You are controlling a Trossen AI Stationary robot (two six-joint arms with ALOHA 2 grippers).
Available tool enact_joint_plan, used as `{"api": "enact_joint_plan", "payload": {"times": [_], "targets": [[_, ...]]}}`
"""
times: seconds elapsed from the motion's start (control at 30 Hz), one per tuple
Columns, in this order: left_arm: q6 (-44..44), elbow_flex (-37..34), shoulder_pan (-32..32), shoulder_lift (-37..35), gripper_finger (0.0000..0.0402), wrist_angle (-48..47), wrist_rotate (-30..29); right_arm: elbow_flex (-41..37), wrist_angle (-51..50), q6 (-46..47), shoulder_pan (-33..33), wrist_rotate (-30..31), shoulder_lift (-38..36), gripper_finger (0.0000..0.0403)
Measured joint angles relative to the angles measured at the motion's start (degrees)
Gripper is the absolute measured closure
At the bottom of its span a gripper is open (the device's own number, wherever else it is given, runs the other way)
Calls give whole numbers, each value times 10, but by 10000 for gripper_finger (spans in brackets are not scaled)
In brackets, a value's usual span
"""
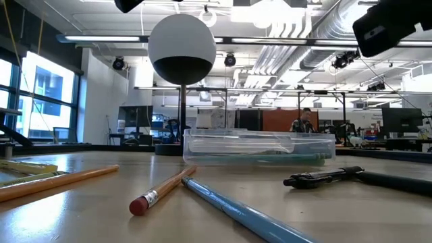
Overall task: Pick & place school supplies into a supply box
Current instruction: Put the black transparent pen into the transparent supply box
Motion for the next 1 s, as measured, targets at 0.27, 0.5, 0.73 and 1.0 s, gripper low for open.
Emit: {"api": "enact_joint_plan", "payload": {"times": [0.27,0.5,0.73,1.0], "targets": [[0,0,0,0,229,0,0,14,105,-117,0,3,-5,308],[0,0,0,0,229,0,0,20,127,-175,-1,22,0,308],[0,0,0,0,229,0,0,15,131,-170,-1,50,36,308],[0,0,0,0,229,0,0,15,137,-147,-2,108,85,308]]}}
